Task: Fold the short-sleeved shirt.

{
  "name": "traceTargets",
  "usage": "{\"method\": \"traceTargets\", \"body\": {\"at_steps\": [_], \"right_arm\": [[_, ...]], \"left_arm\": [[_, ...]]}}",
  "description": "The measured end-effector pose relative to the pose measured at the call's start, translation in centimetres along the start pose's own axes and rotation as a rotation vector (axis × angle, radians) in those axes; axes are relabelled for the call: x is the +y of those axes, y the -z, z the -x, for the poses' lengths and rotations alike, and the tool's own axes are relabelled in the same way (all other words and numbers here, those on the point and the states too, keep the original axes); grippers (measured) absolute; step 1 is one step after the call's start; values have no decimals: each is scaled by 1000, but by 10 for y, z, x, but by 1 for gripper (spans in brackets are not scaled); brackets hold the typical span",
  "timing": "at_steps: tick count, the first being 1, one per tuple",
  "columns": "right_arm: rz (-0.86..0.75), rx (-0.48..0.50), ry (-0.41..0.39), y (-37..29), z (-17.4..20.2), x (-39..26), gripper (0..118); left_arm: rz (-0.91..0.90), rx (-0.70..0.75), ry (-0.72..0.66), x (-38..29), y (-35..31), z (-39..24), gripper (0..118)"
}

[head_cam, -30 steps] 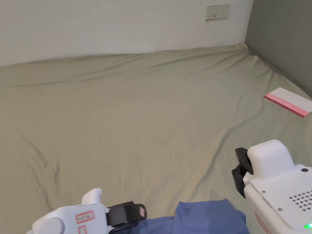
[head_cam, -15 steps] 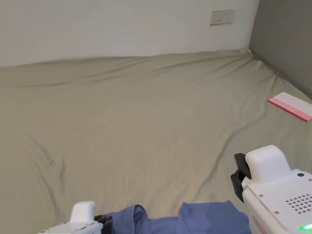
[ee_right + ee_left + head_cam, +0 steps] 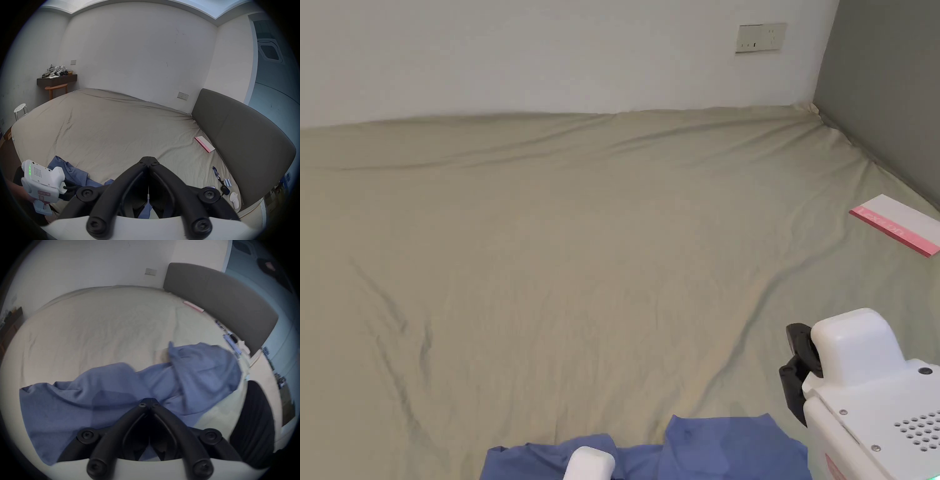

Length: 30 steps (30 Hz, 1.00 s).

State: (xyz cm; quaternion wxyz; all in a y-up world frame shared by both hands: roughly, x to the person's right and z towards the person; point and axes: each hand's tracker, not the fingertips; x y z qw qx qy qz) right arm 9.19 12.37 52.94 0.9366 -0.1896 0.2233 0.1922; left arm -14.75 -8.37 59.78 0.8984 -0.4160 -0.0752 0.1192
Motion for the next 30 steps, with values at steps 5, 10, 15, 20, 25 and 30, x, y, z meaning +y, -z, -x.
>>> {"method": "traceTargets", "body": {"at_steps": [5,10,15,20,25,30], "right_arm": [[6,9,-5,1,4,0,3],[-1,10,-12,0,3,3,3],[0,15,-9,3,4,3,3],[24,36,-16,7,8,-1,3],[45,65,12,11,9,-3,3],[56,90,28,14,13,-1,3]], "left_arm": [[-114,-234,-216,22,-41,20,0],[-170,-228,-383,27,-82,103,35],[-92,-227,-592,-8,-98,194,118],[-41,-250,-762,-44,-91,247,118],[-87,-506,-901,-56,-73,253,118],[-36,-648,-843,-44,-30,220,113]]}}
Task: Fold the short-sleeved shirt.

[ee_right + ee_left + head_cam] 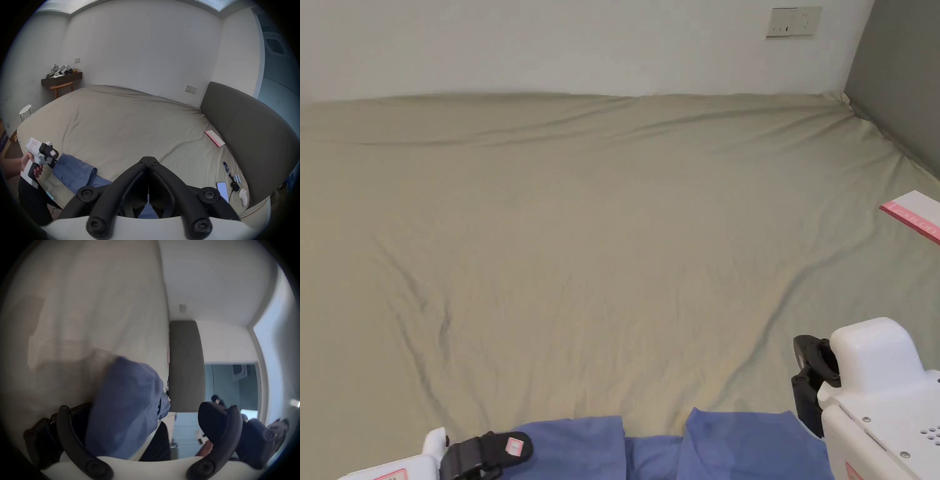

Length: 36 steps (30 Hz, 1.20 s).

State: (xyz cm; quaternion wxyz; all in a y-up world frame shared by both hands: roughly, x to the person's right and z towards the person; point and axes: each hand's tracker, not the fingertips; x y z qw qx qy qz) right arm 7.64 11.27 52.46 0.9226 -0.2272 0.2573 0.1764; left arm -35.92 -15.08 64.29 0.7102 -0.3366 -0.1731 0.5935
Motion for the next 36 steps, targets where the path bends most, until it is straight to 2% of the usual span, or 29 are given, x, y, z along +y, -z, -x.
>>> {"method": "traceTargets", "body": {"at_steps": [1,2,3,4,5,6,10,13,17,19,22,27,29,33,35,36], "right_arm": [[0,-1,-2,0,2,0,3],[-2,-1,-4,-1,3,1,3],[-5,0,-6,-2,4,1,3],[-6,5,-6,-2,3,2,3],[-8,9,-6,-2,4,3,3],[-9,10,-9,-3,4,4,3],[-18,3,-12,-6,2,7,3],[-21,2,-19,-6,4,10,3],[-29,7,-35,-7,9,14,3],[-29,16,-38,-7,10,15,3],[-30,18,-44,-6,13,17,3],[-40,30,-48,-5,17,20,3],[-44,35,-49,-5,19,21,3],[-46,50,-47,-1,24,21,3],[-44,58,-46,0,26,20,3],[-43,62,-47,-1,27,20,3]], "left_arm": [[16,100,20,1,8,-5,84],[21,203,29,1,15,-8,33],[23,357,54,2,22,-7,13],[29,464,82,-7,26,-10,13],[3,238,13,-5,17,-4,13],[-5,276,0,-4,15,-8,13],[3,446,172,-10,20,-35,13],[5,500,177,-10,17,-53,13],[41,664,411,-8,15,-78,13],[15,730,462,-7,6,-87,13],[-45,794,486,0,-19,-96,13],[-139,1038,509,18,-86,-101,13],[-173,1118,461,24,-110,-109,13],[-164,1119,448,19,-119,-140,13],[-152,1037,413,17,-110,-149,13],[-145,941,357,17,-105,-154,13]]}}
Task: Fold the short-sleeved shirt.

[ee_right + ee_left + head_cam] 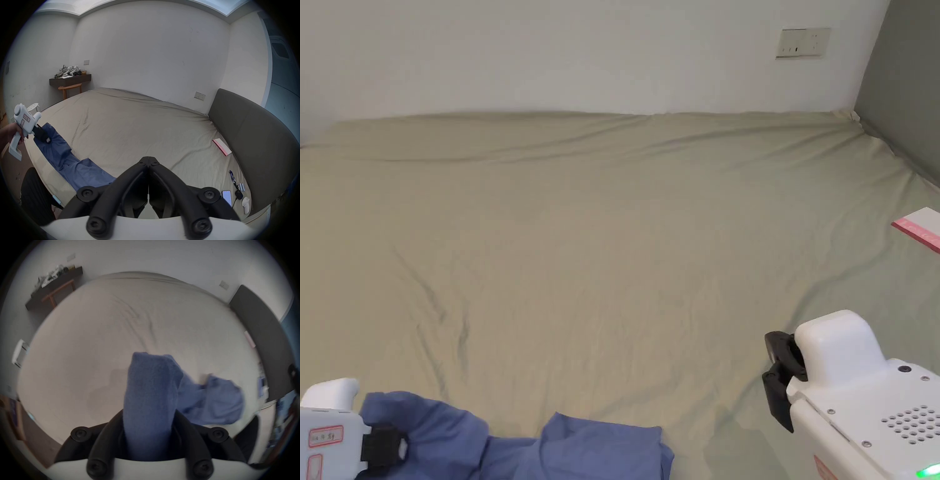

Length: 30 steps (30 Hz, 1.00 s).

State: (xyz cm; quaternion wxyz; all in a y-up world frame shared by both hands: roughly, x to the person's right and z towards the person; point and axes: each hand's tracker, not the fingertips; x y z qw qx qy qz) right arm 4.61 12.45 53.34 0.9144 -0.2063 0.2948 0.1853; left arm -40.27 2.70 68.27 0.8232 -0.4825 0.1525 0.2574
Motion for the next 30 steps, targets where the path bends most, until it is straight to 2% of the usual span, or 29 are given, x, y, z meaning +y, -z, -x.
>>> {"method": "traceTargets", "body": {"at_steps": [2,6,9,13,17,21,23,24,25,26,27,28,30], "right_arm": [[-5,7,1,-2,1,-1,3],[-10,3,19,-6,-3,-3,3],[-11,-7,33,-9,-9,-5,3],[-12,-20,48,-13,-16,-10,3],[1,-33,54,-12,-22,-15,3],[9,-26,74,-12,-27,-20,3],[7,-26,80,-12,-29,-20,3],[6,-30,80,-12,-29,-20,3],[6,-32,80,-12,-29,-20,3],[6,-31,82,-12,-29,-20,3],[7,-29,83,-11,-30,-20,3],[8,-29,82,-11,-30,-19,3],[8,-33,75,-11,-29,-19,3]], "left_arm": [[20,-121,-96,0,4,-15,13],[23,-42,127,-5,22,-77,13],[87,-139,140,-12,56,-108,13],[120,-28,339,-33,91,-165,13],[175,-34,298,-46,125,-191,13],[161,26,297,-57,146,-210,14],[140,42,289,-58,143,-215,27],[134,-6,265,-57,140,-215,45],[143,-108,218,-56,137,-213,80],[164,-229,163,-55,136,-209,107],[206,-408,94,-53,132,-208,118],[223,-523,37,-52,128,-206,118],[172,-642,-40,-52,119,-194,118]]}}
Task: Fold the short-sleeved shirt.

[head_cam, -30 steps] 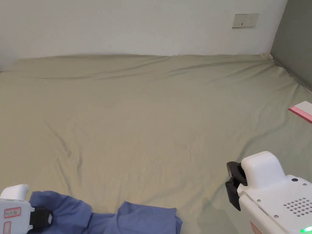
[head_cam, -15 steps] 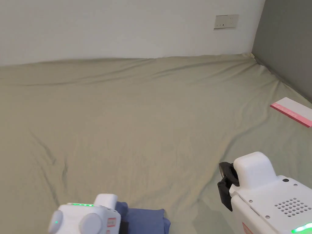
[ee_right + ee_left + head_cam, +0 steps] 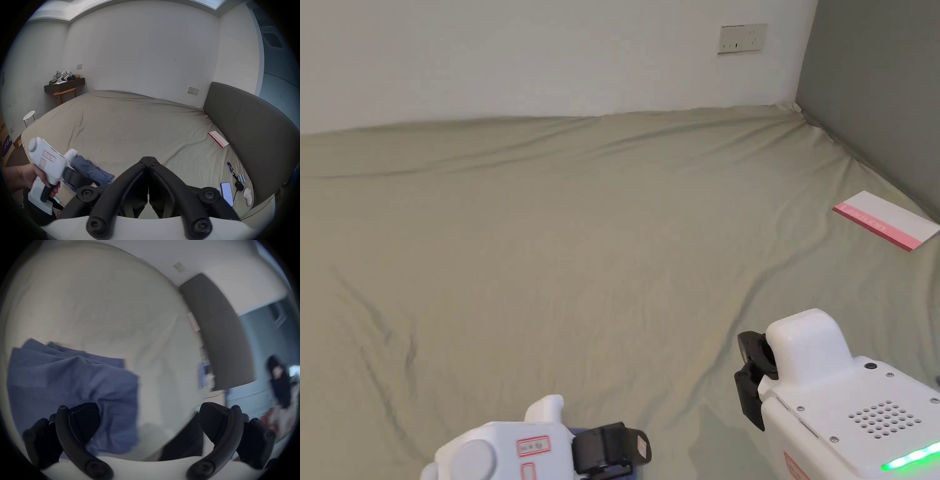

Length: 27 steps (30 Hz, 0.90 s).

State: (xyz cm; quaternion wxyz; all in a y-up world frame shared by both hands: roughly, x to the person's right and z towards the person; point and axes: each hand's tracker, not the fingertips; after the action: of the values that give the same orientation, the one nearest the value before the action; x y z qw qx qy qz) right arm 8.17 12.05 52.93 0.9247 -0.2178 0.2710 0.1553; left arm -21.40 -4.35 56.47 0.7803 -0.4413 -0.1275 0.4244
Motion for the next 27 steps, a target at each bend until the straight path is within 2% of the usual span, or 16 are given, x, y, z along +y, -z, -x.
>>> {"method": "traceTargets", "body": {"at_steps": [2,3,4,5,6,7,8,10,13,15,17,20,23,25,27], "right_arm": [[-3,0,0,-3,0,1,3],[-6,1,0,-5,1,2,3],[-7,-2,-2,-5,1,2,3],[-6,-6,-5,-5,1,2,3],[-6,-7,-6,-5,1,2,3],[-5,-8,-7,-5,2,2,3],[-4,-8,-7,-5,2,2,3],[-4,-6,-9,-6,5,1,3],[-1,1,-15,-7,9,1,3],[-4,1,-14,-10,9,0,3],[-7,-6,-9,-13,7,0,3],[-1,-19,-3,-15,2,-3,3],[11,-27,-3,-13,-1,-6,3],[18,-28,-1,-11,-3,-8,3],[23,-26,0,-7,-3,-9,3]], "left_arm": [[-46,-74,26,-1,-15,4,117],[-59,-61,46,-1,-23,9,115],[-90,-8,68,-3,-31,12,103],[-125,58,92,-4,-39,16,85],[-149,114,111,-4,-44,15,55],[-169,181,135,-6,-48,18,18],[-193,246,162,-8,-51,20,6],[-240,398,238,-15,-48,21,0],[-228,439,365,-27,-25,19,0],[-221,526,451,-37,-1,12,0],[-174,513,509,-44,24,5,0],[-157,594,587,-49,55,-5,0],[-203,645,620,-56,62,-20,0],[-301,726,684,-75,69,-30,0],[-209,698,779,-86,79,-34,0]]}}
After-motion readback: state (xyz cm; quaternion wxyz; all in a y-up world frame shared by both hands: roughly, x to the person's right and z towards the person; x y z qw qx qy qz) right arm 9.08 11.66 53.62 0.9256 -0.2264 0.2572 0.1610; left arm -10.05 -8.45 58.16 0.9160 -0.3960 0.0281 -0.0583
